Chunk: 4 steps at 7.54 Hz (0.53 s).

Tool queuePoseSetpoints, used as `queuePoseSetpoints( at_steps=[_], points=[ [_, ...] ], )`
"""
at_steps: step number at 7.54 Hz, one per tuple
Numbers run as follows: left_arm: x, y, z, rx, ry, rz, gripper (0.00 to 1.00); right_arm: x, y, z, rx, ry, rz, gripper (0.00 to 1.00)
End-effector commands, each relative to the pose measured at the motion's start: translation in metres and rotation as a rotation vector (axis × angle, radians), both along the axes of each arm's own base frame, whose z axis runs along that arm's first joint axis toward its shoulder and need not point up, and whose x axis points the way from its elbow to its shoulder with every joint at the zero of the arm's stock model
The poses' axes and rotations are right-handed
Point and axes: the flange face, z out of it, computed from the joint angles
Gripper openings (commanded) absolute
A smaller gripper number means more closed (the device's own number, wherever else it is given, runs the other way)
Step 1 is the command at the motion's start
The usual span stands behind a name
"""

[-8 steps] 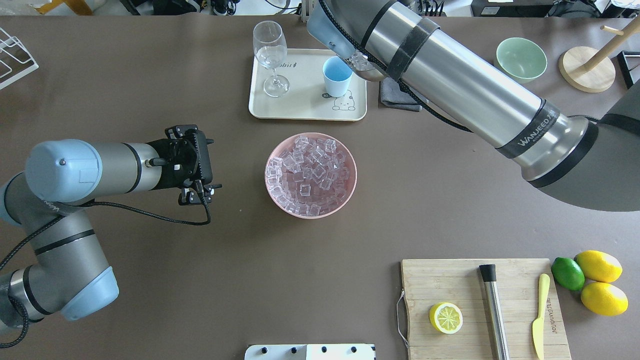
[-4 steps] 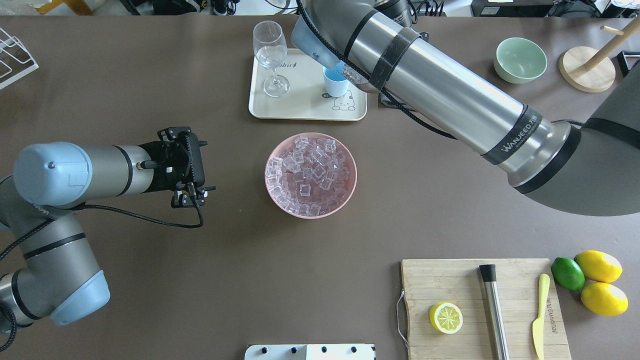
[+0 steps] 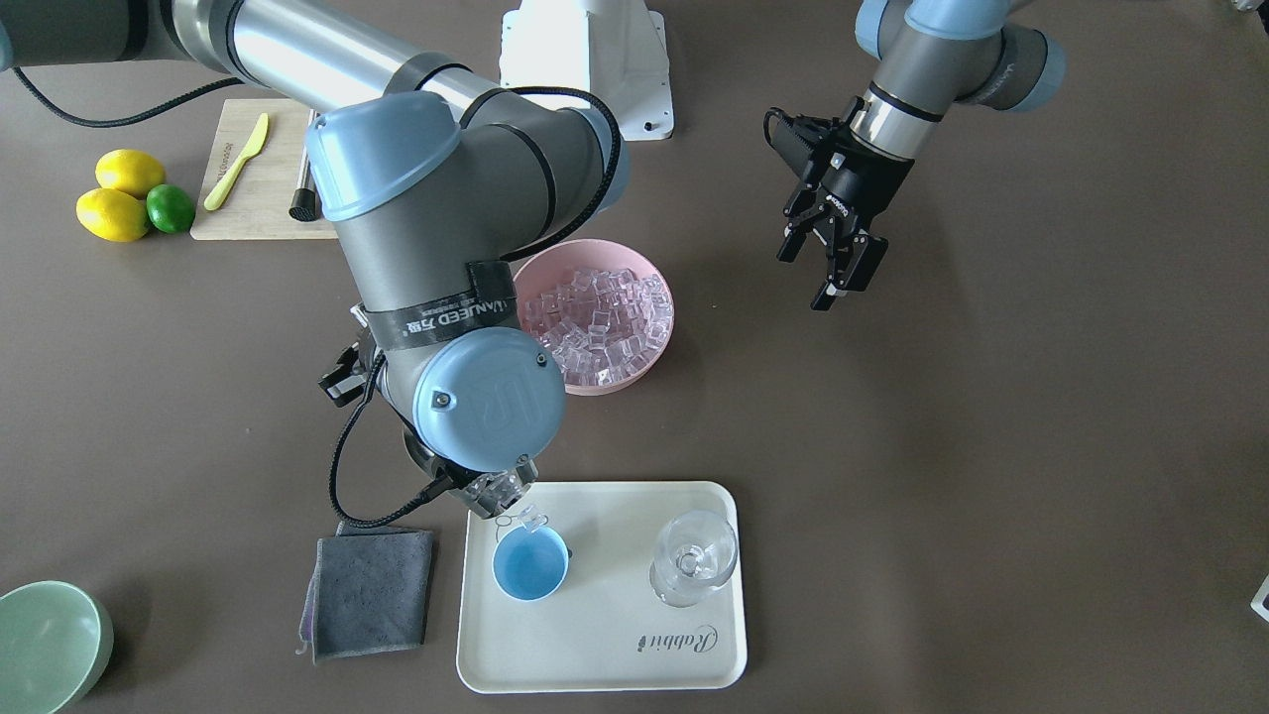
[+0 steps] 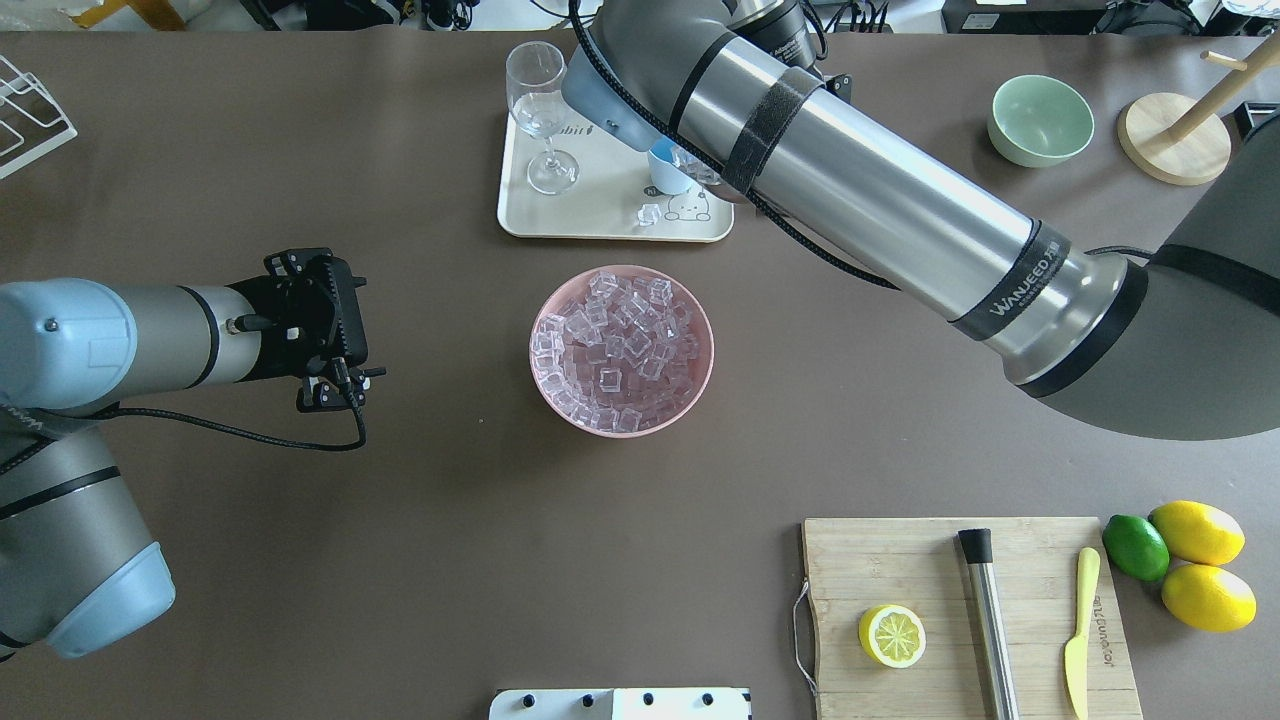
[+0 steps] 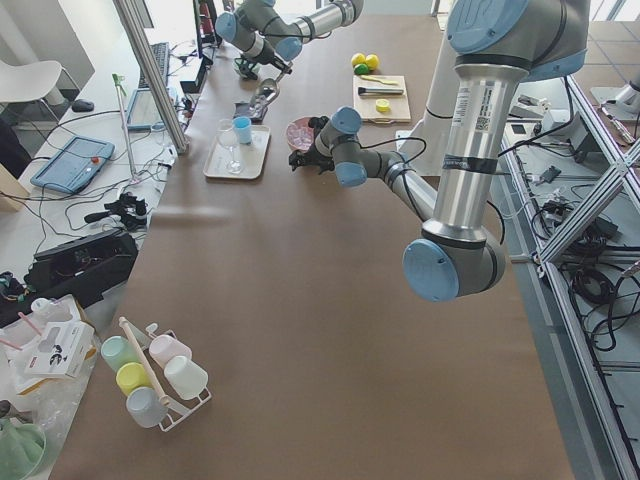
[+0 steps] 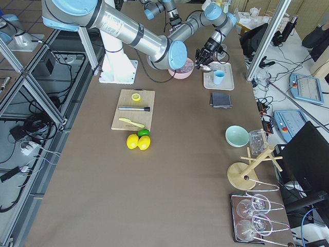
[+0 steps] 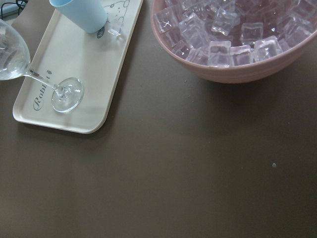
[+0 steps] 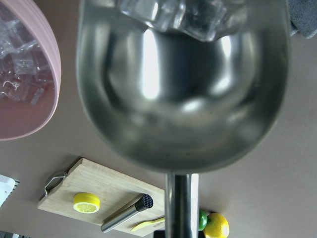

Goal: Put ice in cup with scoop
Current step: 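Tip the scoop over the light-blue cup with the right gripper while the left arm withdraws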

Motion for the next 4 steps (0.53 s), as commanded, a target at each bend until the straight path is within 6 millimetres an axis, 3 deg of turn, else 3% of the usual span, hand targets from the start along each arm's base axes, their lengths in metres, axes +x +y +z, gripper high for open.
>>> queuePoseSetpoints(
  at_steps=[1, 4],
  points=[
    [-0.013, -0.006, 0.007, -0.032, -0.041, -0.022, 0.98, 0.004, -0.002, -0.003, 0.002, -0.025, 0.002, 0.0],
    [-0.015, -0.006, 0.011, -0.037, -0.047, -0.022, 0.98, 0.039, -0.026, 0.005, -0.049, -0.081, 0.089, 0.0]
  ],
)
